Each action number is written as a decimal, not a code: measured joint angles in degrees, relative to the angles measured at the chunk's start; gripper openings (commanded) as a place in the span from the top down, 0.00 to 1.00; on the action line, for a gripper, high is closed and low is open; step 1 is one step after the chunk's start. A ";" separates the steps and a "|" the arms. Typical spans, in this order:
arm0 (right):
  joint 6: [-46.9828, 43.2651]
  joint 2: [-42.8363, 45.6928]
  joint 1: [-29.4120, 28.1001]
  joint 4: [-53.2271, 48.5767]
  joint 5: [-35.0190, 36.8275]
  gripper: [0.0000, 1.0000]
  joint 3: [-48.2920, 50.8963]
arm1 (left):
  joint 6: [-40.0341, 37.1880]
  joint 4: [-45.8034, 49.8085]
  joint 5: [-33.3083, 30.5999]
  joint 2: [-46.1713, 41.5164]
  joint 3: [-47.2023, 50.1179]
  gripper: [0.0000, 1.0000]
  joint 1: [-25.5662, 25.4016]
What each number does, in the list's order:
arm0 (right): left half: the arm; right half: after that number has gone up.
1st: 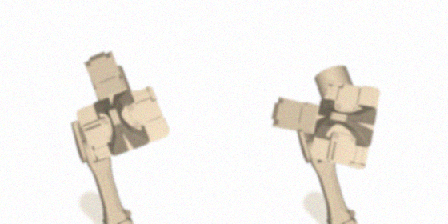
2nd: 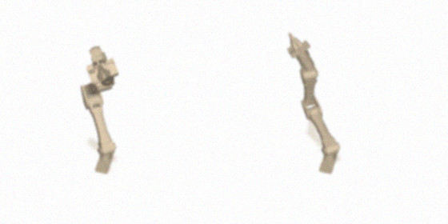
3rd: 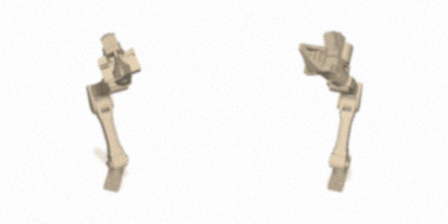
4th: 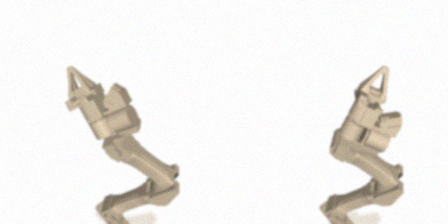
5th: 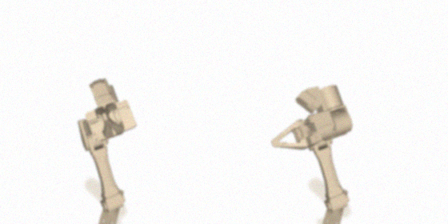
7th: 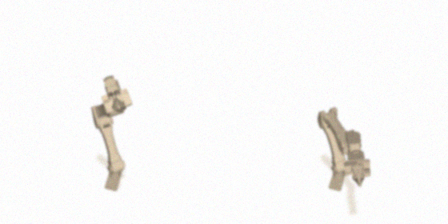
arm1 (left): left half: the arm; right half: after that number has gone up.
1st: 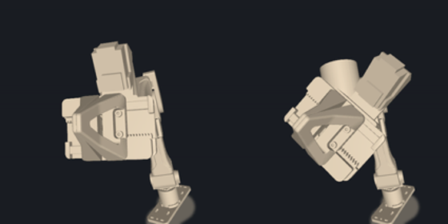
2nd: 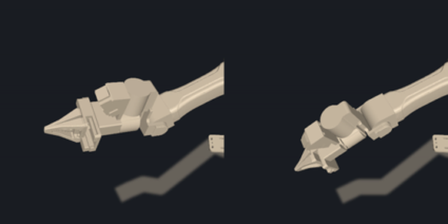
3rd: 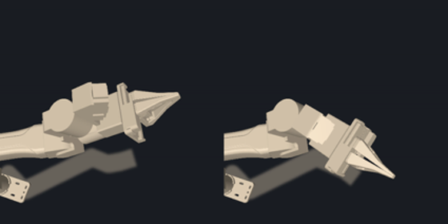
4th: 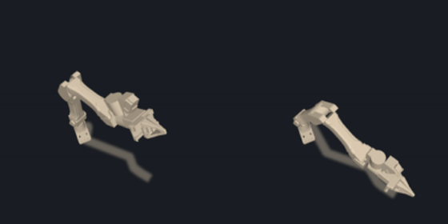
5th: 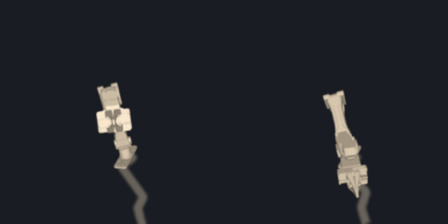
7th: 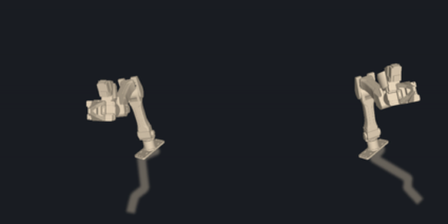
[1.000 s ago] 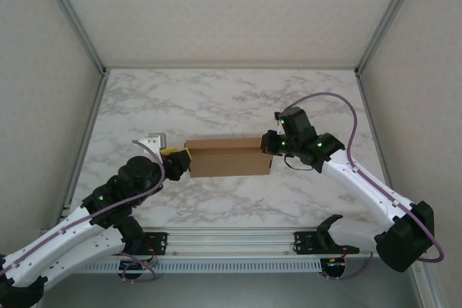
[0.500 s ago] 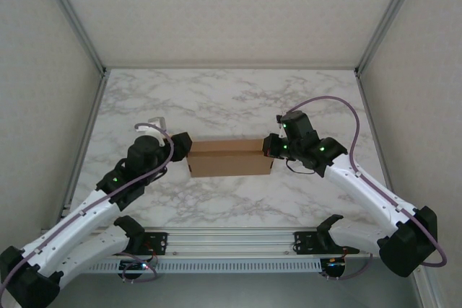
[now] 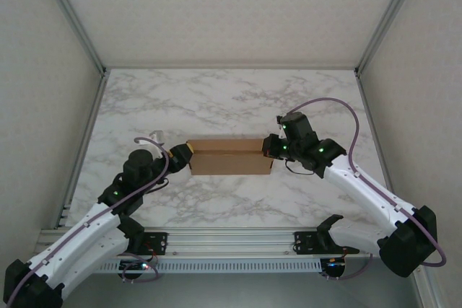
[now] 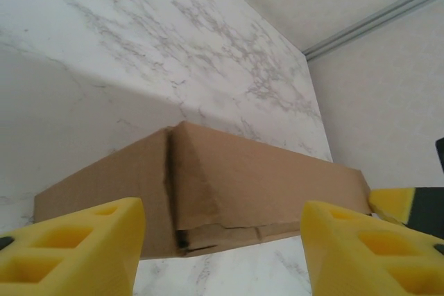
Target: Fold the paper box
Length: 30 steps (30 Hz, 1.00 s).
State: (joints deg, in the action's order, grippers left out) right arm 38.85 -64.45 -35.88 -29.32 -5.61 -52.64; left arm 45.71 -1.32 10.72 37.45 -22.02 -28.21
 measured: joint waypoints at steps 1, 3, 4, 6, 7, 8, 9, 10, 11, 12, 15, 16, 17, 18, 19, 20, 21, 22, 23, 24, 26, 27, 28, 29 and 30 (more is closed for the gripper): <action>-0.02 0.02 0.00 0.04 0.00 0.98 0.11 | 0.39 -0.20 0.13 0.04 0.46 0.42 0.35; -0.02 0.02 0.00 0.13 -0.02 0.98 0.33 | 1.14 -0.28 0.44 0.22 1.53 0.42 0.94; -0.02 0.02 0.00 0.20 -0.02 0.98 0.42 | 1.42 -0.33 0.55 0.33 1.90 0.43 1.07; -0.02 0.07 -0.02 0.20 0.00 0.98 0.55 | 2.08 -0.68 0.96 0.81 2.40 0.44 1.09; -0.04 0.07 -0.02 0.17 0.00 0.98 0.55 | 2.27 -1.01 1.18 0.87 2.58 0.44 1.11; -0.04 0.07 0.00 0.17 0.00 0.98 0.55 | 2.62 -1.49 1.38 0.90 2.82 0.45 1.11; -0.04 0.07 0.00 0.17 0.00 0.98 0.55 | 3.06 -2.01 1.51 0.85 3.17 0.47 1.11; -0.04 0.07 0.00 0.17 0.00 0.98 0.55 | 3.50 -2.43 1.53 0.83 3.54 0.48 1.11; -0.04 0.07 0.00 0.17 0.00 0.98 0.57 | 4.11 -2.99 1.53 0.70 4.07 0.50 1.09; -0.04 0.07 -0.02 0.15 -0.02 0.98 0.61 | 4.74 -3.28 1.53 0.44 4.66 0.52 1.09; -0.04 0.07 -0.07 0.09 -0.11 0.98 0.85 | 6.78 -3.87 1.51 -1.31 6.71 0.56 1.09; -0.04 0.07 -0.07 0.00 -0.15 0.98 0.94 | 7.39 -4.11 1.51 -1.92 7.21 0.58 1.07; -0.04 0.07 -0.07 0.00 -0.17 0.98 1.05 | 8.02 -4.28 1.46 -2.78 7.78 0.59 1.05; -0.04 0.07 -0.07 0.04 -0.17 0.98 1.07 | 8.74 -4.31 1.33 -3.76 8.44 0.60 1.07; -0.04 0.07 -0.07 0.07 -0.17 0.98 1.07 | 9.20 -4.46 1.27 -4.42 8.96 0.60 1.05; -0.07 0.07 -0.07 0.02 -0.20 0.97 1.07 | 9.81 -4.76 1.29 -5.09 9.55 0.61 1.05; -0.07 0.07 -0.07 -0.02 -0.20 0.96 1.07 | 10.10 -4.96 1.29 -5.51 9.84 0.61 1.05; -0.11 0.07 -0.07 -0.07 -0.20 0.92 1.03 | 10.27 -4.98 1.29 -5.68 9.92 0.61 1.05; -0.17 0.07 -0.07 -0.20 -0.20 0.86 0.92 | 10.29 -5.03 1.29 -5.64 9.92 0.61 1.05; -0.35 0.07 -0.07 -0.66 -0.15 0.83 0.68 | 10.27 -5.05 1.29 -5.62 9.92 0.62 1.05; -0.92 0.07 -0.07 -2.27 0.04 0.78 -0.46 | 10.21 -5.03 1.29 -5.20 9.62 0.62 1.05; -1.27 0.07 -0.07 -3.21 0.26 0.76 -1.14 | 10.10 -4.96 1.18 -4.83 9.38 0.62 1.05; -1.66 0.07 -0.07 -4.35 0.81 0.74 -1.97 | 9.99 -4.90 0.81 -4.28 9.03 0.62 1.05; -1.99 0.07 -0.04 -5.51 1.29 0.73 -2.86 | 9.84 -4.85 0.44 -3.74 8.61 0.62 1.09; -2.23 0.07 -0.04 -6.36 1.62 0.73 -3.63 | 9.75 -4.83 0.17 -3.28 8.33 0.62 1.09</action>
State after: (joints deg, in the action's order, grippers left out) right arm 36.62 -64.38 -35.92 -35.68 -3.99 -56.27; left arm 55.46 -6.15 10.90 34.17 -13.69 -27.11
